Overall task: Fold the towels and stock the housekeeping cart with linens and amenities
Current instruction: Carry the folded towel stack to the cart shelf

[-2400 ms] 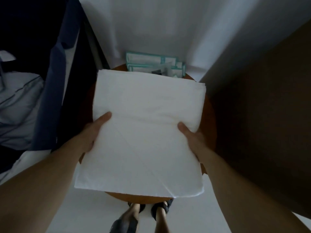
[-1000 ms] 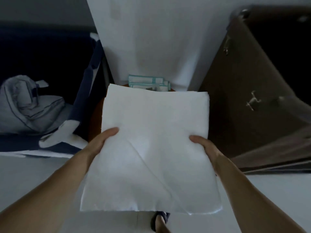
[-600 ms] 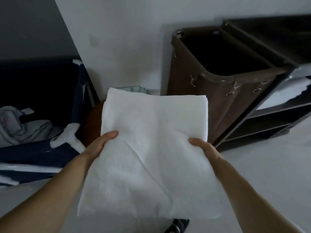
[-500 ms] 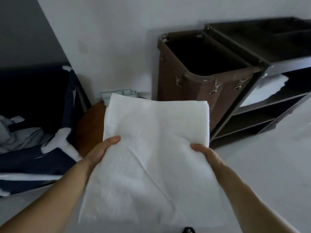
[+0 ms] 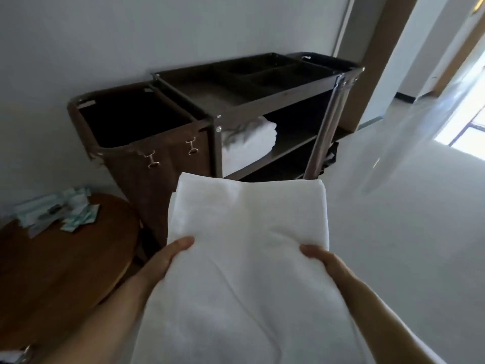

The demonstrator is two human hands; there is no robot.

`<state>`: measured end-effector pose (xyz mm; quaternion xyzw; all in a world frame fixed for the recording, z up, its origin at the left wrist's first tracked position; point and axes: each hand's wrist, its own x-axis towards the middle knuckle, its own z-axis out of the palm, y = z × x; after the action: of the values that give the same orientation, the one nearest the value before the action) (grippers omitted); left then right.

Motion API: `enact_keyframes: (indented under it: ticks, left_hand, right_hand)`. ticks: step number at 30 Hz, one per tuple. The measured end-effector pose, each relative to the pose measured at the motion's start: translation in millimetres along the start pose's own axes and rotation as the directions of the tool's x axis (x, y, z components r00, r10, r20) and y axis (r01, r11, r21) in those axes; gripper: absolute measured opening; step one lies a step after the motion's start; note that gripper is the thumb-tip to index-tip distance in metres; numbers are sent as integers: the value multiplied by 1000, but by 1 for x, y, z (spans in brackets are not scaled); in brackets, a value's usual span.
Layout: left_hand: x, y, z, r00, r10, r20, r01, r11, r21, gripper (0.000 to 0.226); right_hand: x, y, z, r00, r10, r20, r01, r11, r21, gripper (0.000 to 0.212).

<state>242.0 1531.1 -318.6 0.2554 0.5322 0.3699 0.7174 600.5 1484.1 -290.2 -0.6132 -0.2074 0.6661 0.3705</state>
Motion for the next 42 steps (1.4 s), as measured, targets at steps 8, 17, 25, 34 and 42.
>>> enact_keyframes:
  ticks: [8,17,25,34,42]
  left_hand:
    - [57,23,178,990,20,139,-24,999,22,30]
    - [191,75,282,976,67,206,-72,997,15,36]
    - [343,155,371,972,89,215,-98,995,32,31]
    - [478,199,386,990,136,42,-139,988,68,55]
    - [531,190,373,906,252,-339,-263,965,16,56]
  right_hand:
    - [14,-89,-148,987,-114,-118,114,993,-6,57]
    - [113,-194,-231,974,-171,-149,170,985,-17,74]
    - [249,-312,-282,962,-199,-186,202,979,-5,71]
    - [395,-402,-286,958,-256,-133,244,965,-99,70]
    - [519,-449,-226,951,-303,63,310,935,-175,52]
